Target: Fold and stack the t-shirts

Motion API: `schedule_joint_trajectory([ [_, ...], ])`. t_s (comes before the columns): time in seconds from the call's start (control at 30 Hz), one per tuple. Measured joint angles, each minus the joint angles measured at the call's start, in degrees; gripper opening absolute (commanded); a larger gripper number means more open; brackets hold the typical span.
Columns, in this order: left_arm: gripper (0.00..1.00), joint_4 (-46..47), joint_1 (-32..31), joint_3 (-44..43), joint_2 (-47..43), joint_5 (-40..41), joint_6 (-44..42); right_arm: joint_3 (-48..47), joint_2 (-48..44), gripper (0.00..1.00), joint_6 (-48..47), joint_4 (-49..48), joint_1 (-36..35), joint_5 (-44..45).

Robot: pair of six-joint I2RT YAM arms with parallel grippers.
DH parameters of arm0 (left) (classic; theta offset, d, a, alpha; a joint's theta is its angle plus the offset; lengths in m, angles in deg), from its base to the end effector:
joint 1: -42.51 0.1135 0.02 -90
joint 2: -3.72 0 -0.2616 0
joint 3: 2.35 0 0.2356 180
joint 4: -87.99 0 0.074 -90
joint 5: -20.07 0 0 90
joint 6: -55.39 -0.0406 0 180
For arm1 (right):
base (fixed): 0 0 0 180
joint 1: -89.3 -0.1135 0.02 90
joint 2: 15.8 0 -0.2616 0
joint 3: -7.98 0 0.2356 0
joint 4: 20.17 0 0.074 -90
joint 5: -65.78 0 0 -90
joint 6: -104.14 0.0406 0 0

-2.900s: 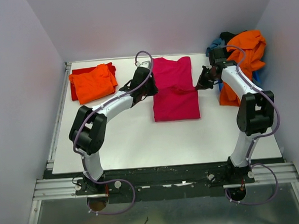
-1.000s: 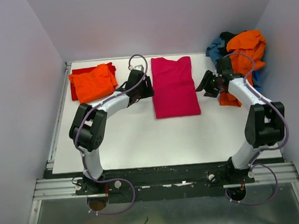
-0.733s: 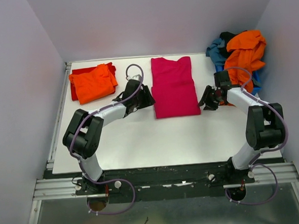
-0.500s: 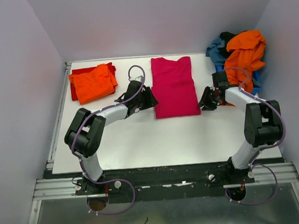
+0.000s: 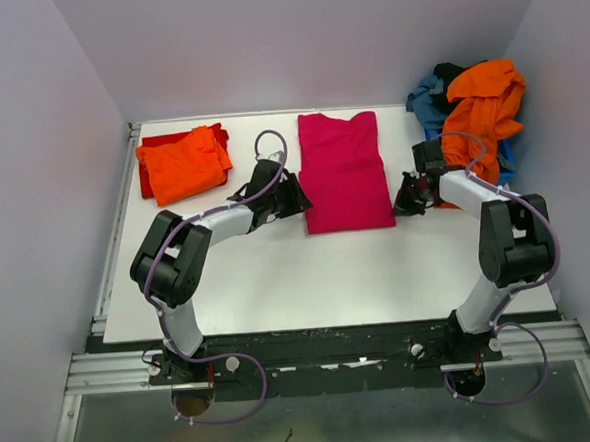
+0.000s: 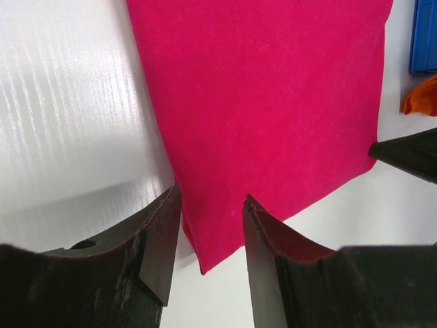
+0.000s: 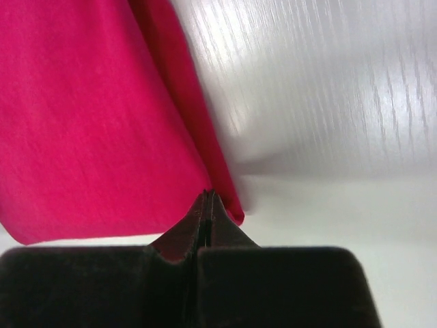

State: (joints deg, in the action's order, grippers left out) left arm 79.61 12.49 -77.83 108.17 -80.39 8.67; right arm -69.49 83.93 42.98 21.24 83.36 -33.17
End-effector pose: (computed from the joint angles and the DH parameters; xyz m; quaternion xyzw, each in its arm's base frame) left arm 0.3270 -0.1975 0.1836 -0.0629 0.8913 -0.3292 0.3055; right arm 0.3304 0.0407 0.1798 0.1753 0.9550 0.1404 0.1940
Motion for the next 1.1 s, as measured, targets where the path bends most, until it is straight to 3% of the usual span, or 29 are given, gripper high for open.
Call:
schedule_joint_trajectory([
  [0.27, 0.47, 0.13, -0.26, 1.57, -0.02, -1.01, -0.15, 6.45, -8.52, 0.01, 0.63, -0.26, -0.02, -1.05],
  [0.47, 0.47, -0.04, -1.38, 2.89, -0.02, -0.96, -0.13, 7.93, -6.86, 0.01, 0.92, -1.22, -0.02, -2.75],
  [0.57, 0.47, -0.07, -1.84, 3.56, -0.02, -0.87, -0.07, 7.93, -5.64, 0.07, 0.92, -1.27, -0.02, -2.75],
  [0.67, 0.47, -0.26, -1.99, 4.48, -0.02, -0.74, 0.2, 7.93, -5.6, 0.32, 1.07, -1.27, -0.02, -2.6],
  [0.7, 0.47, -0.39, -2.01, 4.68, -0.02, -0.7, 0.31, 7.93, -5.6, 0.35, 1.11, -1.16, -0.02, -2.27],
  [1.1, 0.47, -0.83, -2.64, 8.5, -2.95, 1.03, 2.32, 8.26, -5.16, 0.35, 0.68, -1.4, -0.02, 0.2],
])
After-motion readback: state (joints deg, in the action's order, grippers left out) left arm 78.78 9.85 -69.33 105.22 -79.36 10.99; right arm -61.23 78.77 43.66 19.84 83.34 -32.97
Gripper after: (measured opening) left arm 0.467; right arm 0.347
